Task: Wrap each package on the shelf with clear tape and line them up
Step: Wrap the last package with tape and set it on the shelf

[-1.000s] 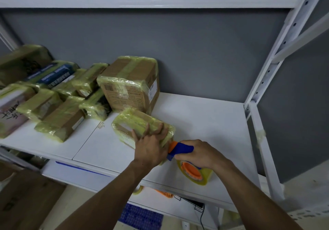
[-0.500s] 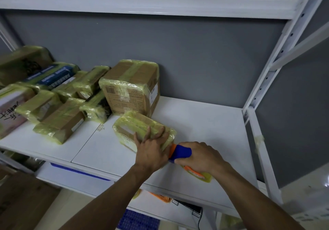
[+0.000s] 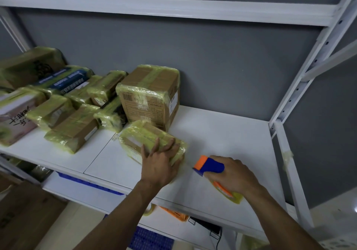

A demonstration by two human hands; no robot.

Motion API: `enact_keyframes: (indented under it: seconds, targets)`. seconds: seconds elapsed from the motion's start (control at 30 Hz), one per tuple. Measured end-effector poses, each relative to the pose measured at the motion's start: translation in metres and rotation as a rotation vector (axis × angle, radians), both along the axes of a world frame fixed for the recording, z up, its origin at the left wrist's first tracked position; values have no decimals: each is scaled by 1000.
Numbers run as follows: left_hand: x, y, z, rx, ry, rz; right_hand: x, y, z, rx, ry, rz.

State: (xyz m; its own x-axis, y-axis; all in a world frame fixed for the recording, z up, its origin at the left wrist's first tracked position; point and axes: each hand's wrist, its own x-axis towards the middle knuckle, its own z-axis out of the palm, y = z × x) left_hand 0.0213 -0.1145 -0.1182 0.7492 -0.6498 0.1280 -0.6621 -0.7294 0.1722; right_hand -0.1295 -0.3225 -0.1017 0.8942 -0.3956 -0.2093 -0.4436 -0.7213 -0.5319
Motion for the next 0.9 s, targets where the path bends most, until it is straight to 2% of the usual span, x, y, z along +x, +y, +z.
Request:
enact_keyframes:
  seconds: [0.17,0.3,0.5,0.73,0.8,0.87,0.9]
  targets:
    - [-6,17,4,-34,26,80,5,3,-7,159,-166,-116]
    - [-17,27,0,-44,10,87,12,14,-20,367,-147,-227]
    - [-12,47,-7,-172,87,-31,3,9,-24,510,-49,-318]
    - [3,64,-5,-179,95,-77,-6,21,-4,490,-121,-81]
    - [7,70,1,-255,110,-99,-5,25,7,465,-152,-28]
    - [5,75,9,-480,106,-80,-2,32,21,438,-179,11]
    - [2,76,16,-628,191,-46,0,35,28,421,-195,31]
